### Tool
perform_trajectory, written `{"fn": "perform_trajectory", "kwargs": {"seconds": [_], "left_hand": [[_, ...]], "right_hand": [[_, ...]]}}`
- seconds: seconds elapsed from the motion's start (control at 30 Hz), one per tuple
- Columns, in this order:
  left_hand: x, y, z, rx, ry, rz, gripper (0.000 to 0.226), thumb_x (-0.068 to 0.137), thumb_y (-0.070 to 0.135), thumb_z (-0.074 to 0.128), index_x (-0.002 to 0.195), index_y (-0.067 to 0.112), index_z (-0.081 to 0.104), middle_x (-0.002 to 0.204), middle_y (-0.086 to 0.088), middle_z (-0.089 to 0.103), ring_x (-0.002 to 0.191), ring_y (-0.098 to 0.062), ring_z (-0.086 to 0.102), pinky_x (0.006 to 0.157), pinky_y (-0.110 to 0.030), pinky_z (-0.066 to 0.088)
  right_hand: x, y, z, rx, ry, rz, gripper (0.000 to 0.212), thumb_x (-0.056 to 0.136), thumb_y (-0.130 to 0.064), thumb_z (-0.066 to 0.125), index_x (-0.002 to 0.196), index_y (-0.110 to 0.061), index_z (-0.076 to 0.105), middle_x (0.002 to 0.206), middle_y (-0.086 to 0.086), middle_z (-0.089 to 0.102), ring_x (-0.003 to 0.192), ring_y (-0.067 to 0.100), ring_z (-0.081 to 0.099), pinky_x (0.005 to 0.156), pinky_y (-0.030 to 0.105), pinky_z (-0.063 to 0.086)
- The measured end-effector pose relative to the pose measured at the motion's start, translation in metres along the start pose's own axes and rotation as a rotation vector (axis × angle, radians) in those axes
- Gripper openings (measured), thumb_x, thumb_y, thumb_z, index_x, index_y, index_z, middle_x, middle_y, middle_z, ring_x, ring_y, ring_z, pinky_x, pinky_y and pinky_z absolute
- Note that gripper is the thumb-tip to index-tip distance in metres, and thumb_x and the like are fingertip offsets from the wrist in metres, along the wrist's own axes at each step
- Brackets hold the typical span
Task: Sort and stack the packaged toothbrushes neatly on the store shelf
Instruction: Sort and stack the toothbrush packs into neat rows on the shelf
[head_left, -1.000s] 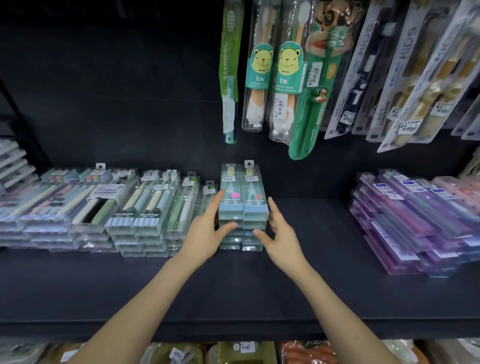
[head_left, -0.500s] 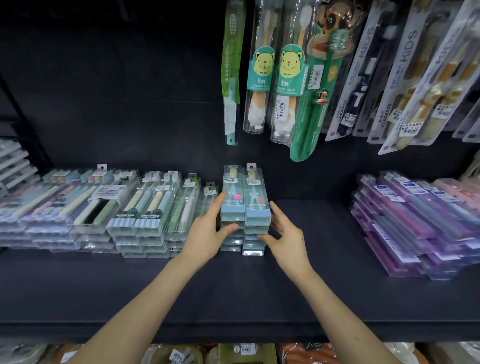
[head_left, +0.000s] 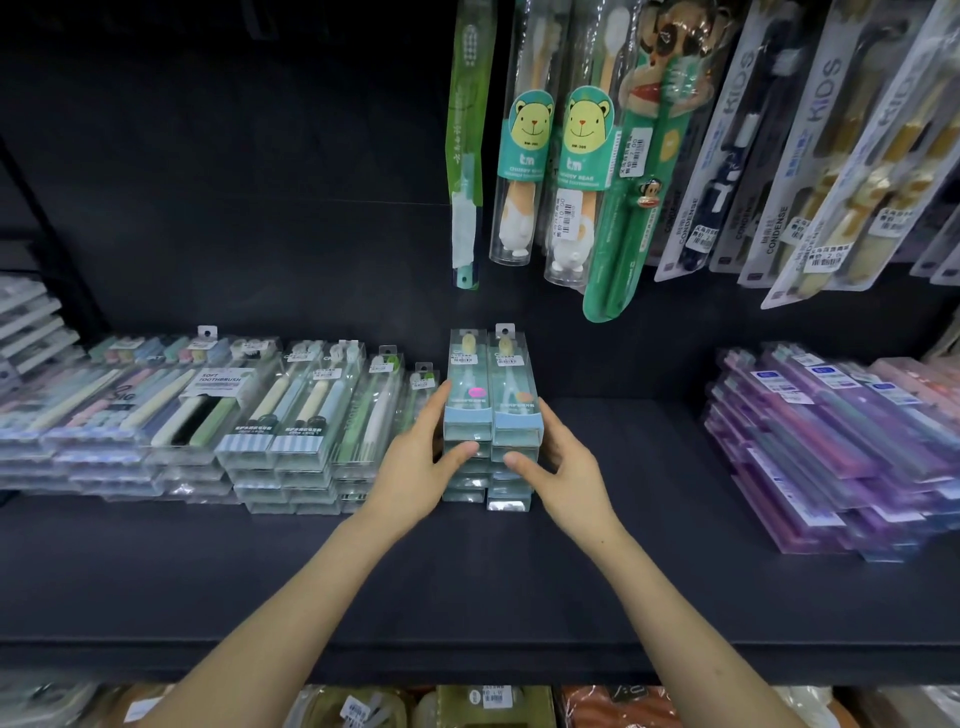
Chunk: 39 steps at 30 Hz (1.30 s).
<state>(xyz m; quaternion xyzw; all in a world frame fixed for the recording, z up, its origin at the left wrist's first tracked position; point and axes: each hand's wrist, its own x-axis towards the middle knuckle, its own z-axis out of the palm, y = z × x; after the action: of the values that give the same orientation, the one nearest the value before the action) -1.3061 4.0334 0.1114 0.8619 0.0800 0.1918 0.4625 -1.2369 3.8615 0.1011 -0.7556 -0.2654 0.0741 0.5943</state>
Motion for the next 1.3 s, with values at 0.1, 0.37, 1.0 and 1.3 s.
{"fn": "perform_trajectory", "kwargs": {"seconds": [0.1, 0.37, 1.0, 1.3], "left_hand": [[0.000, 0.000, 0.001, 0.021, 0.005, -0.008, 0.073, 0.092, 0.028, 0.062, 0.150, 0.034, 0.019, 0.103, 0.038, 0.049, 0.087, 0.019, 0.051, 0.076, -0.001, 0.041], [-0.005, 0.001, 0.000, 0.008, -0.041, -0.050, 0.094, 0.087, 0.022, 0.069, 0.150, 0.037, 0.003, 0.107, 0.045, 0.040, 0.098, 0.011, 0.049, 0.078, 0.000, 0.039], [-0.006, 0.006, 0.000, 0.042, -0.073, -0.124, 0.093, 0.083, 0.005, 0.069, 0.151, 0.030, 0.011, 0.101, 0.028, 0.053, 0.095, 0.002, 0.058, 0.068, 0.000, 0.041], [-0.011, 0.030, -0.013, 0.043, 0.009, -0.062, 0.091, 0.082, 0.007, 0.071, 0.152, 0.024, 0.015, 0.125, 0.024, 0.043, 0.114, 0.000, 0.044, 0.084, 0.001, 0.031]], "right_hand": [[0.001, 0.000, 0.001, 0.001, 0.023, 0.005, 0.069, 0.087, -0.014, 0.069, 0.147, -0.029, 0.037, 0.133, -0.018, 0.057, 0.126, -0.001, 0.049, 0.110, 0.037, 0.039], [-0.006, 0.007, 0.000, -0.061, -0.007, 0.062, 0.085, 0.082, -0.019, 0.075, 0.151, -0.028, 0.025, 0.144, -0.014, 0.047, 0.135, 0.003, 0.039, 0.113, 0.037, 0.035], [-0.003, 0.023, 0.012, -0.119, 0.005, 0.109, 0.077, 0.082, -0.009, 0.073, 0.146, -0.029, 0.035, 0.124, -0.023, 0.056, 0.121, -0.003, 0.050, 0.093, 0.008, 0.040], [-0.030, 0.004, -0.019, -0.126, 0.066, 0.146, 0.087, 0.083, -0.013, 0.074, 0.151, -0.028, 0.022, 0.149, -0.011, 0.037, 0.134, 0.005, 0.039, 0.104, 0.019, 0.034]]}}
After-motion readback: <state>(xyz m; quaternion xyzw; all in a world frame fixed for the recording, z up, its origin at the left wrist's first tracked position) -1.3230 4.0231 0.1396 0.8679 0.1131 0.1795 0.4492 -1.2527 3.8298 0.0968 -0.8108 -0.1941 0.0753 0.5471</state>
